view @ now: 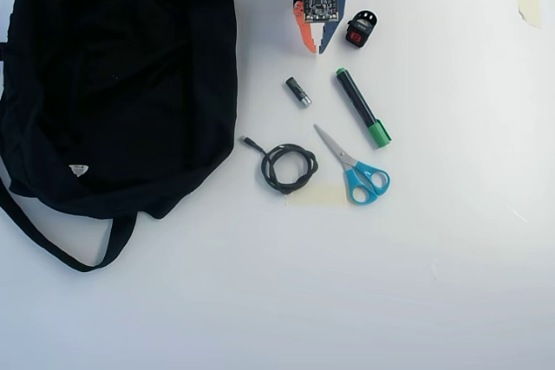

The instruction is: Put the bike light into the black bag

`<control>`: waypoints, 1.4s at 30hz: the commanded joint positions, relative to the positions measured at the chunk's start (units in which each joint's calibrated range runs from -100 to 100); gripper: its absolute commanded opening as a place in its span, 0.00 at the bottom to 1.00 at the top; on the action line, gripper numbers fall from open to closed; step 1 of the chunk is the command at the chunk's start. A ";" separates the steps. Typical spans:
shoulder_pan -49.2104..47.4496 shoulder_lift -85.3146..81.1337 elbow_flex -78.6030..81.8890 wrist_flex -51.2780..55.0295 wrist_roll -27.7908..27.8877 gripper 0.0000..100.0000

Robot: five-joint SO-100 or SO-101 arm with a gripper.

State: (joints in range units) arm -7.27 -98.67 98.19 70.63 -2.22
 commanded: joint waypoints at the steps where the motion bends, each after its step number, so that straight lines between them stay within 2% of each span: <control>1: 0.17 -0.50 1.18 2.06 0.28 0.02; 19: 0.39 1.24 0.73 0.00 0.28 0.02; 23: 0.39 7.05 -6.73 -9.74 0.28 0.02; 33: -0.21 36.51 -41.59 -41.09 -0.19 0.02; 42: -0.65 61.58 -61.26 -58.66 0.18 0.02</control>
State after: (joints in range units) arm -8.01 -43.55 43.95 17.65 -2.32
